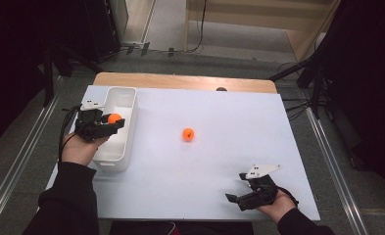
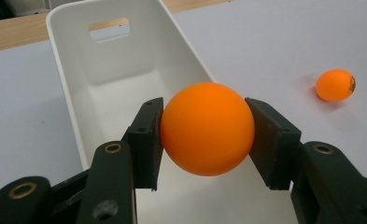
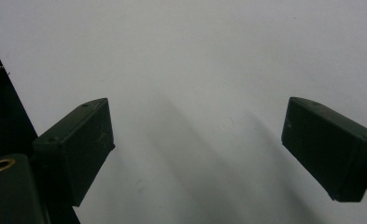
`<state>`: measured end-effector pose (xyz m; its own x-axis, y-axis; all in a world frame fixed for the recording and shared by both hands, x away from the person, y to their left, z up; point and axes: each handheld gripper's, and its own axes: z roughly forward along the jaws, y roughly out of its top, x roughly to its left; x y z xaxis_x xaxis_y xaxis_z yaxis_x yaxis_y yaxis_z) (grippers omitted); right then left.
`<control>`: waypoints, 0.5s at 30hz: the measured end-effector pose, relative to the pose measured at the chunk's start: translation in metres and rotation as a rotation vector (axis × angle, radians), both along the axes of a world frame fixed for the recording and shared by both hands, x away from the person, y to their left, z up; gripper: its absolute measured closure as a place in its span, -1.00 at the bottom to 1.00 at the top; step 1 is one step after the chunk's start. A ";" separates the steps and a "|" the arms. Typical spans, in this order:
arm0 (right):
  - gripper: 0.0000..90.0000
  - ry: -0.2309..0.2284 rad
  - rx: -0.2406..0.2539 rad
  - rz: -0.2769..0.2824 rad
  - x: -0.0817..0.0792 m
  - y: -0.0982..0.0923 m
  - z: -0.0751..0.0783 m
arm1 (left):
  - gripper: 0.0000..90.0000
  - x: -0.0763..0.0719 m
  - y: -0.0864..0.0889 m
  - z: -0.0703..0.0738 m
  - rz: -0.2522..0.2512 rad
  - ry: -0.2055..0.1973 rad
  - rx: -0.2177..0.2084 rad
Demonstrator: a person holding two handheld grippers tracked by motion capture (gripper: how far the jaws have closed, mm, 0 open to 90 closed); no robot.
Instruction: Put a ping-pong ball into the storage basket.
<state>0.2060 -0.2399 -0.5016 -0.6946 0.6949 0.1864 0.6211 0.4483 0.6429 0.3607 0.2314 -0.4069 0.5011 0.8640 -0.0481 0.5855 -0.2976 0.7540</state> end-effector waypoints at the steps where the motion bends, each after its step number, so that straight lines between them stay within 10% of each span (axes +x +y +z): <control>1: -0.83 0.001 0.001 0.000 0.000 0.000 0.000 | 0.11 0.000 0.000 -0.001 -0.002 0.001 0.006; 15: -0.83 -0.001 -0.001 0.002 0.000 0.000 0.000 | 0.11 0.004 0.003 -0.007 0.013 0.035 0.016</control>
<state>0.2061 -0.2395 -0.5019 -0.6961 0.6936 0.1852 0.6198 0.4503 0.6427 0.3643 0.2346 -0.4138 0.4884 0.8711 -0.0517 0.6151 -0.3016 0.7285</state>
